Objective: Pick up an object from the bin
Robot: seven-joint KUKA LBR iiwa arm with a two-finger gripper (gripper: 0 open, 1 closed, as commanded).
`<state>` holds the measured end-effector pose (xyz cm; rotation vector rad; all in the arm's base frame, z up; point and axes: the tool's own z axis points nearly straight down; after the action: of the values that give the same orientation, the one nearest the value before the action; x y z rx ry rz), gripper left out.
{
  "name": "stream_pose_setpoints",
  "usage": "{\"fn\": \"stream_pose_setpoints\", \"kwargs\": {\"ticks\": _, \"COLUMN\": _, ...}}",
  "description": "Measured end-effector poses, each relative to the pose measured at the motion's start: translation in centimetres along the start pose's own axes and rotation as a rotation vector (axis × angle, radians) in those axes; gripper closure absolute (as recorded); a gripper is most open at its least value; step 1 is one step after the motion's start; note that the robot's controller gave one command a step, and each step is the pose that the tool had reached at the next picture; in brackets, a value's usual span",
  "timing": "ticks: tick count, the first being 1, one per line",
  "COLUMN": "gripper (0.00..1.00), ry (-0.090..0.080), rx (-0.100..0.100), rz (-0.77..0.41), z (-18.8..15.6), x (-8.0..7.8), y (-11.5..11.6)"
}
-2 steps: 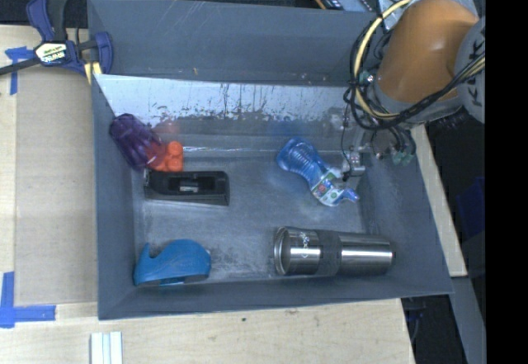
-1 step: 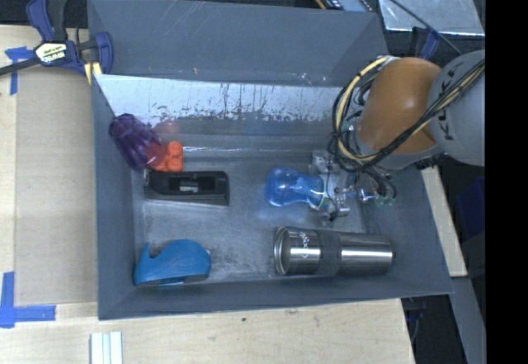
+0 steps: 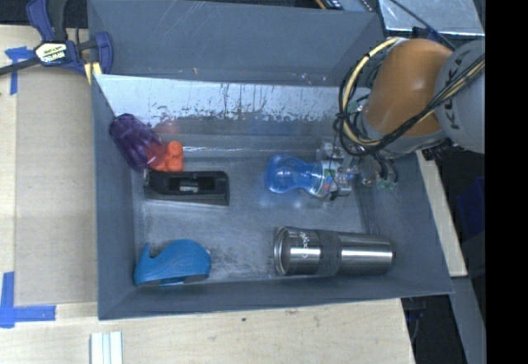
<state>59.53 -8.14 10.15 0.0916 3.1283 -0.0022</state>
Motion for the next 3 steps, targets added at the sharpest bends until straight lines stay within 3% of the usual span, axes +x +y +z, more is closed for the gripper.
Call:
{"fn": "stream_pose_setpoints", "kwargs": {"ticks": 1, "gripper": 1.0, "ry": 0.0, "rx": 0.0, "rz": 0.0, "z": 0.0, "x": 0.0, "y": 0.0}}
{"fn": "stream_pose_setpoints", "kwargs": {"ticks": 2, "gripper": 1.0, "ry": -0.011, "rx": 0.002, "rz": -0.03, "z": -9.7, "x": -0.8, "y": -1.5}}
{"fn": "stream_pose_setpoints", "kwargs": {"ticks": 3, "gripper": 1.0, "ry": -0.01, "rx": 0.001, "rz": -0.011, "z": -16.7, "x": -1.2, "y": -0.9}}
